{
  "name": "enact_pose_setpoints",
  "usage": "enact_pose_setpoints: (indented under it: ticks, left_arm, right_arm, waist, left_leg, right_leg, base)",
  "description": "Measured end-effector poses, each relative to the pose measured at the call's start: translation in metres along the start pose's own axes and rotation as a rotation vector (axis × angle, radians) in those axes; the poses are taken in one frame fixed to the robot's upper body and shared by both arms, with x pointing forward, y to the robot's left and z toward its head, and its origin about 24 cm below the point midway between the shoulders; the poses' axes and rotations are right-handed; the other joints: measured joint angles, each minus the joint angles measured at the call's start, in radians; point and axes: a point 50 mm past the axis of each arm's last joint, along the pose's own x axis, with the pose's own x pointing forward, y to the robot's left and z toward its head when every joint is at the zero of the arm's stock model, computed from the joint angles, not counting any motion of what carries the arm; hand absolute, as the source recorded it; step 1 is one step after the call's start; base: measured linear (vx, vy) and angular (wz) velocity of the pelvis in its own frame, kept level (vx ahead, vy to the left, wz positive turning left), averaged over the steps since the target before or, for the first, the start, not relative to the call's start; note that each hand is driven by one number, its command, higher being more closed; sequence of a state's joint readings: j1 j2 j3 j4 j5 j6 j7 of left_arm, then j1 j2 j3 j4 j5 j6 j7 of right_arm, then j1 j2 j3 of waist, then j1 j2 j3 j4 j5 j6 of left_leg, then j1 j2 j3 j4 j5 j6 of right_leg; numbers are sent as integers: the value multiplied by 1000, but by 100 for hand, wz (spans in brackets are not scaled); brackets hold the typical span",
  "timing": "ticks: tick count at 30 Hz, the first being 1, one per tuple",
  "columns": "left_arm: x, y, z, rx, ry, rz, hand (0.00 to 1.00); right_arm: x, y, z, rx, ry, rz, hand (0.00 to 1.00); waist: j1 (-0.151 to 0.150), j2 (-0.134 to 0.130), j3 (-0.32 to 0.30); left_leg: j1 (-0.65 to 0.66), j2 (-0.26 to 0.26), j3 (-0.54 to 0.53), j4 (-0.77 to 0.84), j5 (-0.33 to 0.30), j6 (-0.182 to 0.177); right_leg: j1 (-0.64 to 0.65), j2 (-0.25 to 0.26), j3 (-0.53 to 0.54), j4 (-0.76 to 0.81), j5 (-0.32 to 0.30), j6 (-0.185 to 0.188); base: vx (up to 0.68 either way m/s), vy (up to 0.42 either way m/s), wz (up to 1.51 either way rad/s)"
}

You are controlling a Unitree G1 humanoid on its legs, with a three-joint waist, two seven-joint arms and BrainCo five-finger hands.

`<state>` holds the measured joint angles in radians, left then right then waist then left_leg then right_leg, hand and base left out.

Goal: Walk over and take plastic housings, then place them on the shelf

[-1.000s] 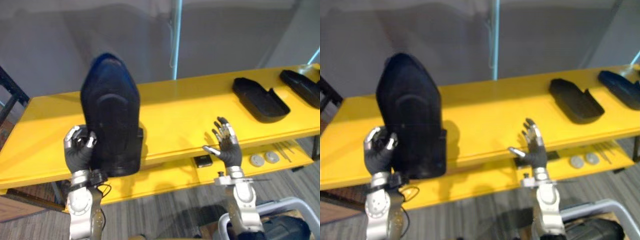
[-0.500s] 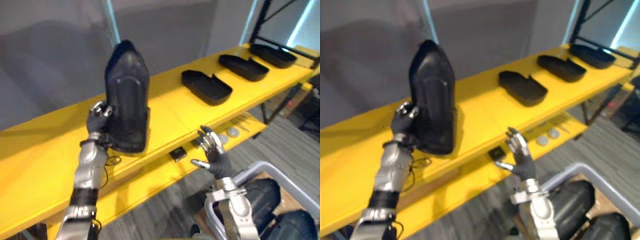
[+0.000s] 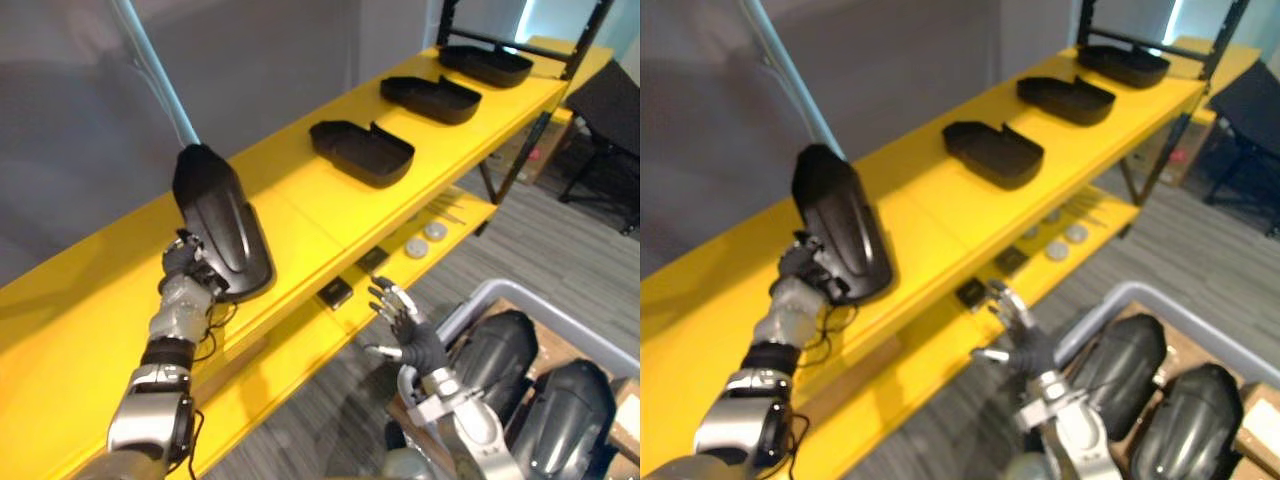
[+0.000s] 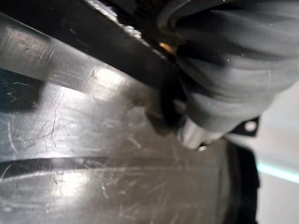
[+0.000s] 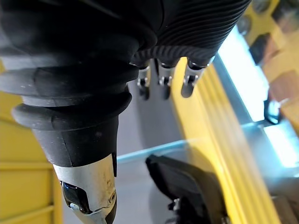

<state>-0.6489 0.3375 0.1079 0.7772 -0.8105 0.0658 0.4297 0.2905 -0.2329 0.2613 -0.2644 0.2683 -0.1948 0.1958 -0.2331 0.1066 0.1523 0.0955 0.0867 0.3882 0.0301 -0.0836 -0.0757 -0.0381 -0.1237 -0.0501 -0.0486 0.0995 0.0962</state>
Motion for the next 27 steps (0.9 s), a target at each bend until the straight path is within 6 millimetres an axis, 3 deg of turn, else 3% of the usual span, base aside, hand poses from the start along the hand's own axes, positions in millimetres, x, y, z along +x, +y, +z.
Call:
enact_pose_setpoints:
  ticks: [1, 4, 10, 11, 15, 27]
  left_arm:
    - [0, -8, 5, -11, -5, -15, 100]
    - [0, -9, 6, -9, 1, -11, 100]
    - [2, -4, 6, -1, 7, 31, 100]
    - [2, -5, 6, -1, 7, 33, 0]
    - [2, -10, 13, -22, -21, 25, 0]
    - [5, 6, 17, -73, -18, 160, 0]
  right_arm:
    - [0, 1, -1, 15, 5, 4, 0]
    - [-1, 5, -3, 28, 16, 26, 0]
    - [-4, 11, -6, 46, 37, 41, 0]
    - [-4, 13, -7, 50, 41, 41, 0]
    - [-6, 15, 1, 40, 21, 48, 0]
    - [-7, 22, 8, 85, -33, 69, 0]
  waist:
    - [-2, -2, 35]
    - [-8, 4, 58]
    - [-27, 8, 72]
    - [-31, 9, 77]
    - [-31, 22, 109]
    - [-49, 34, 114]
  left_leg:
    - [-4, -10, -5, 0, 16, 11]
    - [-12, -17, -16, 0, 29, 18]
    - [-11, -34, -17, 0, 45, 23]
    - [-10, -38, -15, -3, 44, 23]
    - [-21, -42, 14, -4, 4, 21]
    - [-6, -43, 40, 10, 5, -2]
  right_leg:
    - [-16, -12, 1, 30, -19, -2]
    - [-45, -20, 5, 72, -35, -3]
    - [-103, -42, 26, 177, -84, 4]
    - [-116, -48, 28, 202, -98, 8]
    - [-173, -51, 53, 287, -116, 14]
    - [-243, -50, 88, 437, -192, 7]
  base:
    - [-97, -8, 4]
    - [-85, 1, 1]
    - [-61, 7, -4]
    - [-98, 24, 0]
    - [-72, 23, -10]
    - [19, -26, -5]
